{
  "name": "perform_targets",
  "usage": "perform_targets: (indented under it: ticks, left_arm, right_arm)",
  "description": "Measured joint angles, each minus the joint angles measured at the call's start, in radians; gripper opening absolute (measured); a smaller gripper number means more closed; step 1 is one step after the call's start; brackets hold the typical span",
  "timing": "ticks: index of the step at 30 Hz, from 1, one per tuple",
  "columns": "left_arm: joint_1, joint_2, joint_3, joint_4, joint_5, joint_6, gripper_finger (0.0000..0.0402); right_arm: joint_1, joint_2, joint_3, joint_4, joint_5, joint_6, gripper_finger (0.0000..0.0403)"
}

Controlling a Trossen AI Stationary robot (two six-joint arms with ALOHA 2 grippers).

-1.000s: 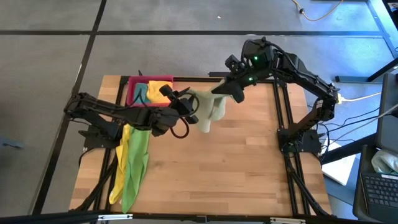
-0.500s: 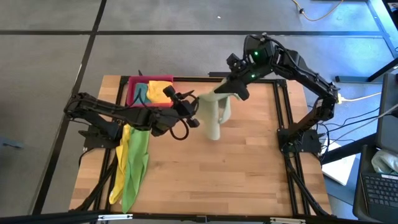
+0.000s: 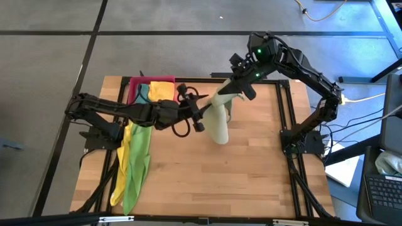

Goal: Fold microfiber towels
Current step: Fold the light green microfiber towel

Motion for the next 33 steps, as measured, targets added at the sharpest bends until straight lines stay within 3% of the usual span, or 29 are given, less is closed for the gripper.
perform_targets:
  ticks: [7,15,19,25,33]
  left_arm:
    - [0.002,0.0,0.0,-0.004,0.038,0.0,0.0149]
    - [0.01,0.0,0.031,-0.019,-0.056,0.002,0.014]
    - [0.009,-0.002,0.12,-0.09,-0.063,0.007,0.0108]
    - [0.023,-0.003,0.289,-0.392,-0.059,-0.087,0.0014]
    - [0.025,-0.002,0.325,-0.513,-0.034,-0.164,0.0001]
  right_arm:
    - [-0.015,0.0,0.0,0.005,-0.007,0.0,0.0006]
    - [-0.014,0.0,0.0,0.007,-0.043,-0.003,0.0006]
    - [-0.014,0.0,0.0,0.007,-0.043,-0.01,0.0006]
    - [-0.014,-0.001,0.0,0.007,-0.004,-0.028,0.0014]
    - [-0.014,-0.002,0.0,0.003,0.05,-0.068,0.0036]
